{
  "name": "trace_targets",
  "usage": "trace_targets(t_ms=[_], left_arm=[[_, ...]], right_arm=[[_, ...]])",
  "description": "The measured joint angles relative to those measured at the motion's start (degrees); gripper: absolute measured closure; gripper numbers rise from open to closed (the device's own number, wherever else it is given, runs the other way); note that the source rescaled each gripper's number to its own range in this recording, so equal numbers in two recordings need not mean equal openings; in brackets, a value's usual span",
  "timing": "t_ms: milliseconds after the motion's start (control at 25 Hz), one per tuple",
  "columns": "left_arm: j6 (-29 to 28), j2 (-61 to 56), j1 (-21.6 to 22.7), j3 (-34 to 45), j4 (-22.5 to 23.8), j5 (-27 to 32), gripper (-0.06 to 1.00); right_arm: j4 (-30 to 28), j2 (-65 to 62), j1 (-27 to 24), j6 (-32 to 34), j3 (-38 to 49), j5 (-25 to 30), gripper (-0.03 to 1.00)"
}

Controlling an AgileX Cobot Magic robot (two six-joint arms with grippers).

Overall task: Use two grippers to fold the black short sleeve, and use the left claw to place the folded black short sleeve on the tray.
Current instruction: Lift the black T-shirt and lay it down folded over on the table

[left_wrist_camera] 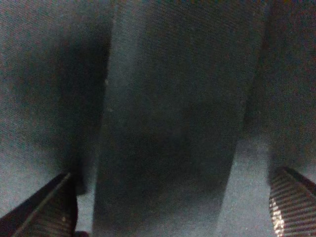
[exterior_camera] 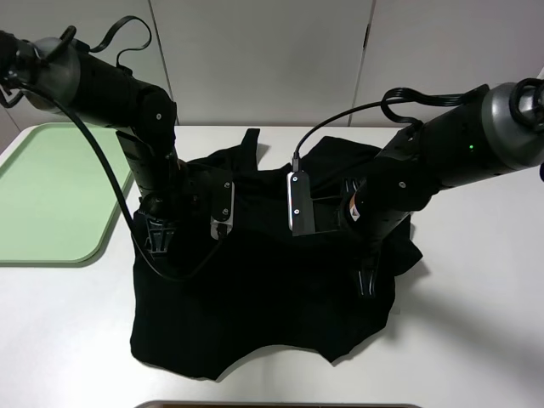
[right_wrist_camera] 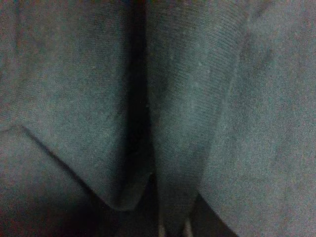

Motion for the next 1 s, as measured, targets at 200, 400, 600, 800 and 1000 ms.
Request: trace_targets(t_ms=[200,400,600,800,1000], left_arm=[[0.0,0.0,0.0,0.0,0.0,0.0,0.35],[0.0,0.0,0.0,0.0,0.0,0.0,0.81],[0.0,0.0,0.0,0.0,0.0,-0.1,0.94],[0.0,0.0,0.0,0.0,0.8,-0.6,0.94],[0.0,-0.6,0.0,0.0,1.2,1.5,0.94]], right_arm=[[0.0,0.0,0.0,0.0,0.0,0.0,0.97],[0.0,0.0,0.0,0.0,0.0,0.0,0.97],[0.0,0.0,0.0,0.0,0.0,0.0,0.97],[0.0,0.0,0.0,0.0,0.0,0.0,0.97],[0.0,-0.9,0.0,0.0,0.0,0.1,0.97]])
